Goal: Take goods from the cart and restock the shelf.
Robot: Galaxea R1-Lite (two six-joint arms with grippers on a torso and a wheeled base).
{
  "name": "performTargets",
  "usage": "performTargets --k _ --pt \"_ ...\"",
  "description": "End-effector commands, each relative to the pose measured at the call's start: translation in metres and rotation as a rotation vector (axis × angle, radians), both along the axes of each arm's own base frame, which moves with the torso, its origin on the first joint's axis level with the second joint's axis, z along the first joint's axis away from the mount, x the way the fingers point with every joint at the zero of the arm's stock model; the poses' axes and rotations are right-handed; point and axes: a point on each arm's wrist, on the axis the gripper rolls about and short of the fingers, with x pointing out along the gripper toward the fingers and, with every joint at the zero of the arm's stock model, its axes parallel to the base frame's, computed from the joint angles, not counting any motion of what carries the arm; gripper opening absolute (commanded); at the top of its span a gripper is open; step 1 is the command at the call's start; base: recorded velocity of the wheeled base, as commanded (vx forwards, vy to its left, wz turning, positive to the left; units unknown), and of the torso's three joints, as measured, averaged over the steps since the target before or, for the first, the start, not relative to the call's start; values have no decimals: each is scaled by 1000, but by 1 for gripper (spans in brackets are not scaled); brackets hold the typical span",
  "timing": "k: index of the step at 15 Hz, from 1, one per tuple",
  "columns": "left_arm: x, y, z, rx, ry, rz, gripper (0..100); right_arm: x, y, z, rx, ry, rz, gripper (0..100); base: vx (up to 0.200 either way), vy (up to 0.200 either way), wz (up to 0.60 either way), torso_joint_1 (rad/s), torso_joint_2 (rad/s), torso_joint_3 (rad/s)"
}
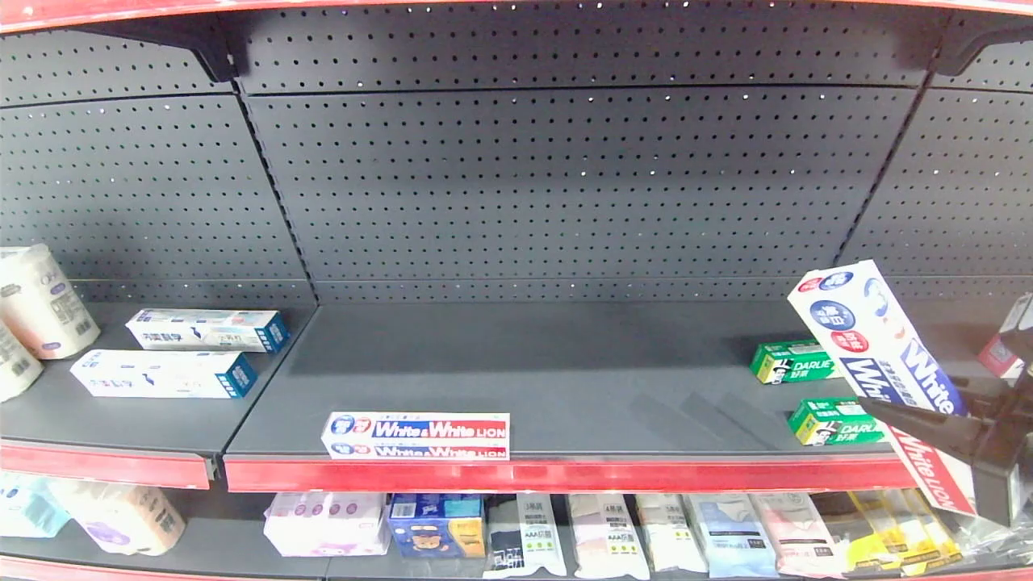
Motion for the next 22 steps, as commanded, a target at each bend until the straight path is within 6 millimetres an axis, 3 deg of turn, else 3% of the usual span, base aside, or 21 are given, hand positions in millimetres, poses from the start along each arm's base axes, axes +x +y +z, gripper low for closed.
performTargets --k 1,4,6,10,22 --pt "0 -1 0 0 -5 -29 100 18 10 -5 -3 14 36 0 0 0 0 0 0 0" --pt "0 -3 0 15 -3 -126 100 22 19 -6 -7 19 83 0 0 0 0 0 0 0" --pt "0 -2 -5 77 52 -79 100 22 19 -8 -6 25 83 0 0 0 0 0 0 0" --pt "1 -1 -5 -4 45 -24 100 27 21 -6 -10 22 90 0 0 0 0 0 0 0" --pt "1 -1 -5 -6 45 -24 100 27 25 -9 -10 38 108 0 0 0 0 0 0 0"
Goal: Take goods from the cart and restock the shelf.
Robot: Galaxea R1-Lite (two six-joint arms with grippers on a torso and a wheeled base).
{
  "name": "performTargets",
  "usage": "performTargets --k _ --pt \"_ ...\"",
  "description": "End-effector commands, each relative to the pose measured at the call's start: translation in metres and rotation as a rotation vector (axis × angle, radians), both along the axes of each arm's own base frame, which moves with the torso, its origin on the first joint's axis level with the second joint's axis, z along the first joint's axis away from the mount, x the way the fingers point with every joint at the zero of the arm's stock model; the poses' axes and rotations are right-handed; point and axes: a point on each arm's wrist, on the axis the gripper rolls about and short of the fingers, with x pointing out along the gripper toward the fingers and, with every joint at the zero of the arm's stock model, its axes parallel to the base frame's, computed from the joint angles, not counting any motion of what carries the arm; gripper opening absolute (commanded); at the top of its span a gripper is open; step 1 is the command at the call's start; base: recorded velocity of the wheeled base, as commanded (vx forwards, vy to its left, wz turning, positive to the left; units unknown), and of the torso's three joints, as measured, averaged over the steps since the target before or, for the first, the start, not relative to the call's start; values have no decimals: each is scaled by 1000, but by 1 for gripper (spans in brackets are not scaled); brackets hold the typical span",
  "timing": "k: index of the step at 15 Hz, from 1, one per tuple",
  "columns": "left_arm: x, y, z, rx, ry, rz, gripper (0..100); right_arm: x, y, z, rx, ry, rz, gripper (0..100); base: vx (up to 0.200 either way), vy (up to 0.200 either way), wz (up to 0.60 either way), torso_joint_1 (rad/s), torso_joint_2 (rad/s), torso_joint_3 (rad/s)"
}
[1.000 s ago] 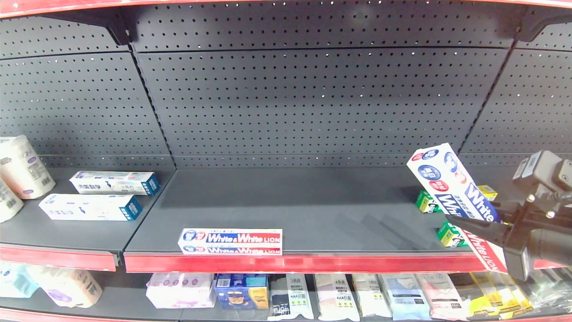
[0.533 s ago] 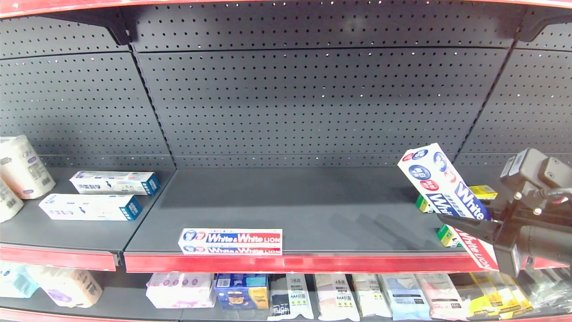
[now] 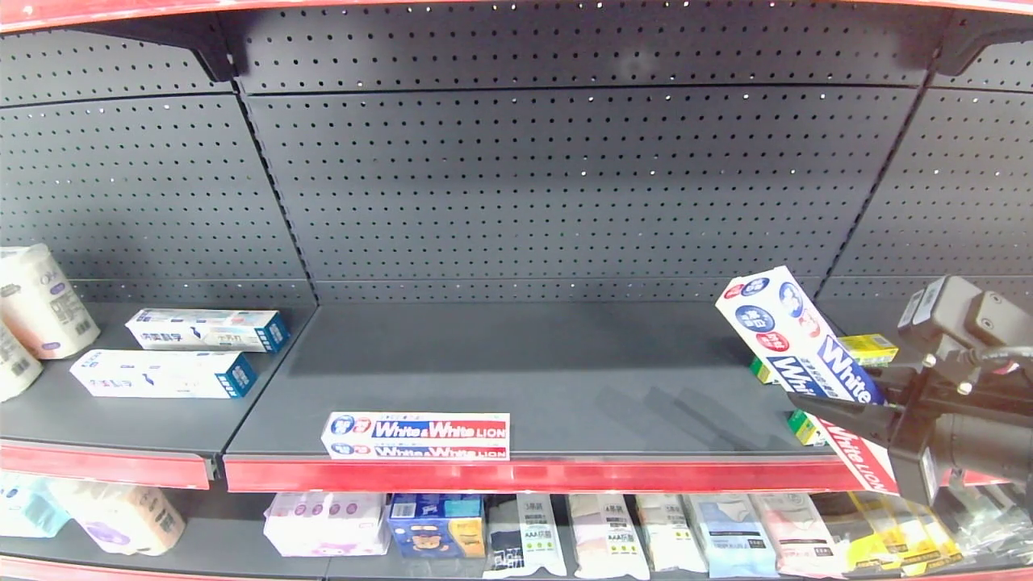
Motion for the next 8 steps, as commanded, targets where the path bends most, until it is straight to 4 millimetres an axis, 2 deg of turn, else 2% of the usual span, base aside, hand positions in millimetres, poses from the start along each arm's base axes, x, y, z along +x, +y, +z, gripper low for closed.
performTargets --k 1,8 --pt "0 0 0 0 1 1 100 0 0 0 0 -2 1 0 0 0 0 0 0 0" --pt "0 0 0 0 1 1 100 0 0 1 4 -1 -4 0 0 0 0 0 0 0"
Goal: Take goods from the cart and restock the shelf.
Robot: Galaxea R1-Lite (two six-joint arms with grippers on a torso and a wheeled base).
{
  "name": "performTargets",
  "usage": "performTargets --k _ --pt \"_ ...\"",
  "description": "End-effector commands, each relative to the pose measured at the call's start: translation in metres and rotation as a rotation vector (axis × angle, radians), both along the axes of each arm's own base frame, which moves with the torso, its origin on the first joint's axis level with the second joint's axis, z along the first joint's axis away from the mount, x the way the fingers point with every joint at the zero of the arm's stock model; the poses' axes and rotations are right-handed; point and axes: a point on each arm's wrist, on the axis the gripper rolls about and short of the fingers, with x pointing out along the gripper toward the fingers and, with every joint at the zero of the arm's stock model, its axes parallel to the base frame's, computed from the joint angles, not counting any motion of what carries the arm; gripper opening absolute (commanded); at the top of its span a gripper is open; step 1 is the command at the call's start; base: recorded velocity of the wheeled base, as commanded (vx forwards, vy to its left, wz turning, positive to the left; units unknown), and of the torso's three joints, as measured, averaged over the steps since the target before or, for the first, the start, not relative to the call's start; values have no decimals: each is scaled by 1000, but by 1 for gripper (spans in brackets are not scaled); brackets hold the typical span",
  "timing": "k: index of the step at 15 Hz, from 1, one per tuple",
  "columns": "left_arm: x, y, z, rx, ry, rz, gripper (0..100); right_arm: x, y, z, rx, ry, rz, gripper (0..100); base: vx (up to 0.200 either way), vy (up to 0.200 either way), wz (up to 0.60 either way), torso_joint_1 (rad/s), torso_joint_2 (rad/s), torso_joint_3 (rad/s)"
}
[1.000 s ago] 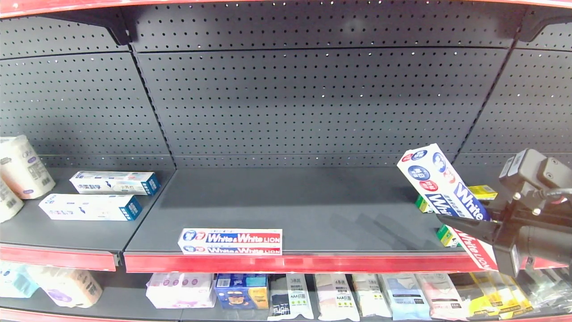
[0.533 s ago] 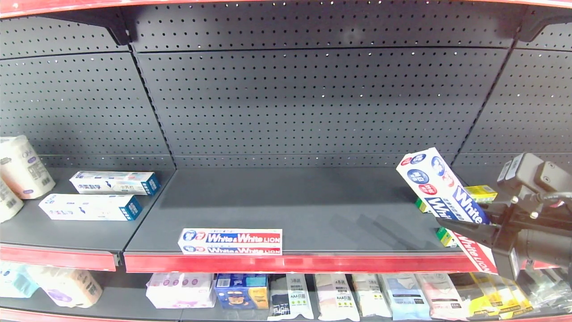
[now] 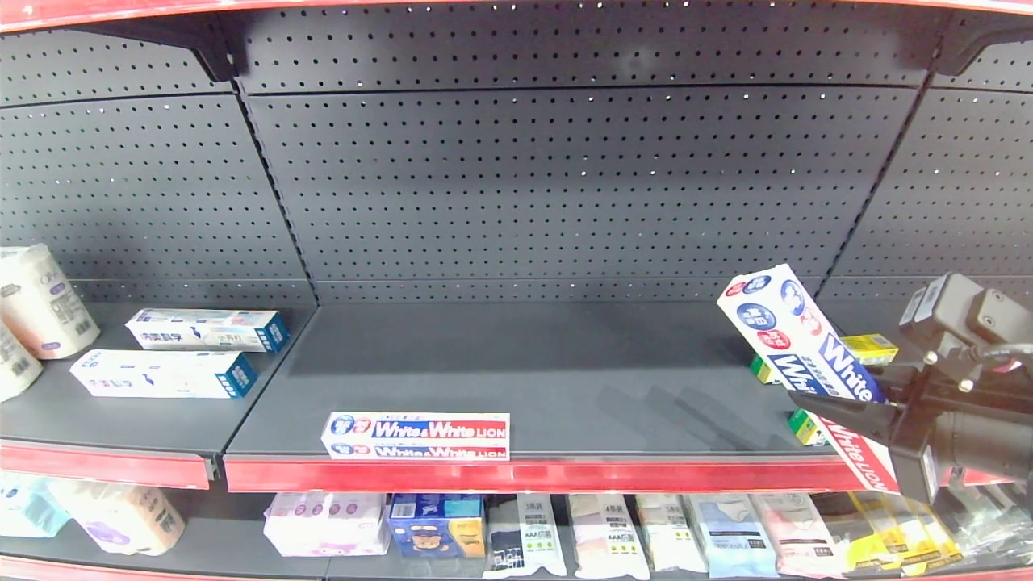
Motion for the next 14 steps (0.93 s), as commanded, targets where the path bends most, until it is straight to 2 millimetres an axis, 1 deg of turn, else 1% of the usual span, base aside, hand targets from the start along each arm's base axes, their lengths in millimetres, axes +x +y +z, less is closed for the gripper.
performTargets --k 1,6,12,14 --pt "0 0 0 0 1 1 100 0 0 0 0 0 1 0 0 0 0 0 0 0" --pt "0 0 0 0 1 -1 100 0 0 0 -1 0 1 0 0 0 0 0 0 0" --pt "0 0 0 0 1 1 100 0 0 -1 -2 5 1 0 0 0 600 6 0 2" --pt "0 0 0 0 1 1 100 1 0 -2 -2 7 -1 0 0 0 0 0 0 0"
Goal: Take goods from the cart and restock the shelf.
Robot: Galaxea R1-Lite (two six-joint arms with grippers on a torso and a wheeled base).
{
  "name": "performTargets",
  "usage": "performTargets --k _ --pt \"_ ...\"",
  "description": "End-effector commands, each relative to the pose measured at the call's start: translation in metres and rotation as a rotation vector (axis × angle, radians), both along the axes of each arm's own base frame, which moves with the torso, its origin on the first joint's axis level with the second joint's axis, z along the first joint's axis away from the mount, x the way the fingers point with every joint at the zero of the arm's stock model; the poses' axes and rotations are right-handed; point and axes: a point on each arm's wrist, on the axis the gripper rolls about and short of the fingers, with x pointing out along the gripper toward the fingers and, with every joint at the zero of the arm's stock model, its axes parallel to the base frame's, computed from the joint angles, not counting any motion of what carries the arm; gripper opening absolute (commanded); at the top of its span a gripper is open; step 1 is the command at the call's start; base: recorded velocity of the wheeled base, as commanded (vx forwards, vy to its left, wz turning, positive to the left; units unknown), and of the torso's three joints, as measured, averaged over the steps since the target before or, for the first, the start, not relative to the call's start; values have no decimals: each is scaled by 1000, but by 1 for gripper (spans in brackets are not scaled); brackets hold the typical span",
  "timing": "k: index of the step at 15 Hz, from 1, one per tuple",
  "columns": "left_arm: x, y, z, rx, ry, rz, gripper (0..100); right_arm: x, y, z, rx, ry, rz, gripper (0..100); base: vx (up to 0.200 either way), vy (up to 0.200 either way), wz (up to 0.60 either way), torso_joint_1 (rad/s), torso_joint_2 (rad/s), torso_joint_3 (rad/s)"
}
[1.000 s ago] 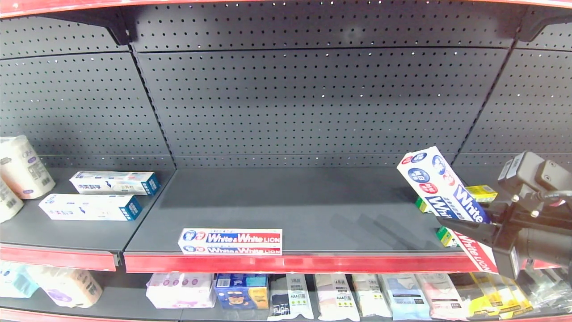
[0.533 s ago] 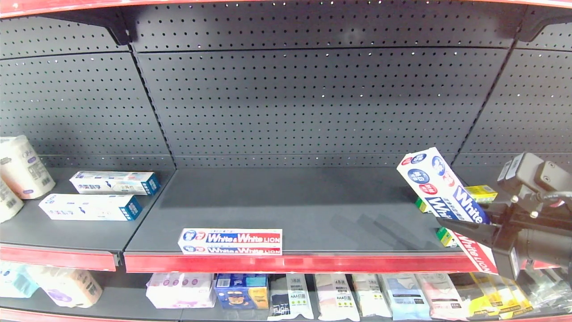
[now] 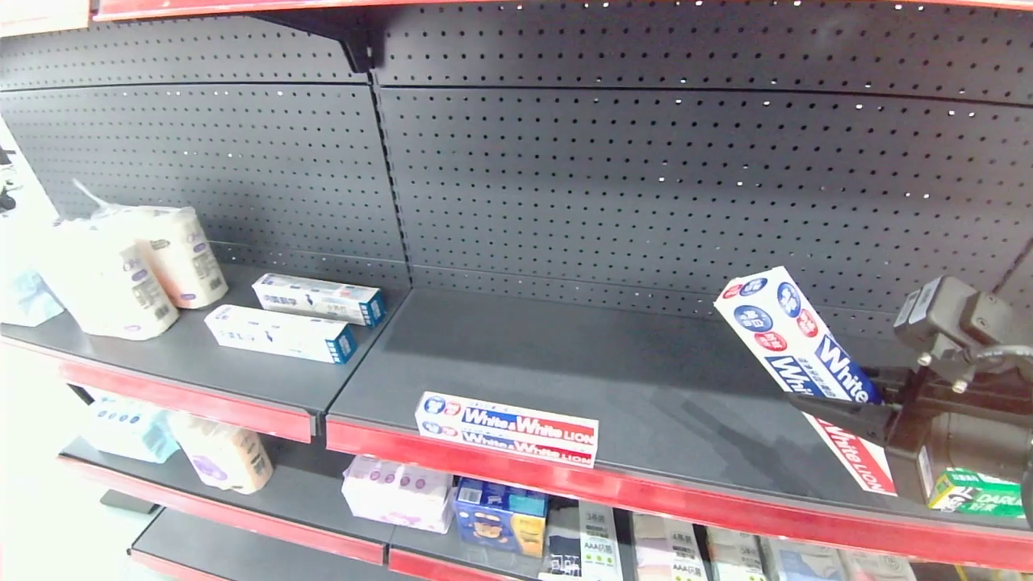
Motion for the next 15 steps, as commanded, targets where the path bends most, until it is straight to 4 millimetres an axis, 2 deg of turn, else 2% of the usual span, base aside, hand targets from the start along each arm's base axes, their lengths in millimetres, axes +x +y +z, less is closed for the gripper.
performTargets --k 1,4,6,9,11,12,15 --pt "0 0 0 0 2 -1 100 1 0 1 2 0 -3 0 0 0 0 0 0 0" --pt "0 0 0 0 2 -1 100 8 1 1 -3 4 -8 0 0 0 0 0 0 0" --pt "0 0 0 0 2 -2 100 26 8 6 13 17 25 0 0 0 0 0 0 0" --pt "0 0 0 0 2 -1 100 55 15 31 175 34 -38 0 0 0 0 0 0 0" --pt "0 0 0 0 2 -1 100 81 4 21 140 61 -108 0 0 0 0 0 0 0" --pt "0 0 0 0 2 -1 100 85 4 18 125 70 -108 0 0 0 0 0 0 0" --pt "0 0 0 0 2 -1 100 133 24 6 104 125 -81 0 0 0 0 0 0 0"
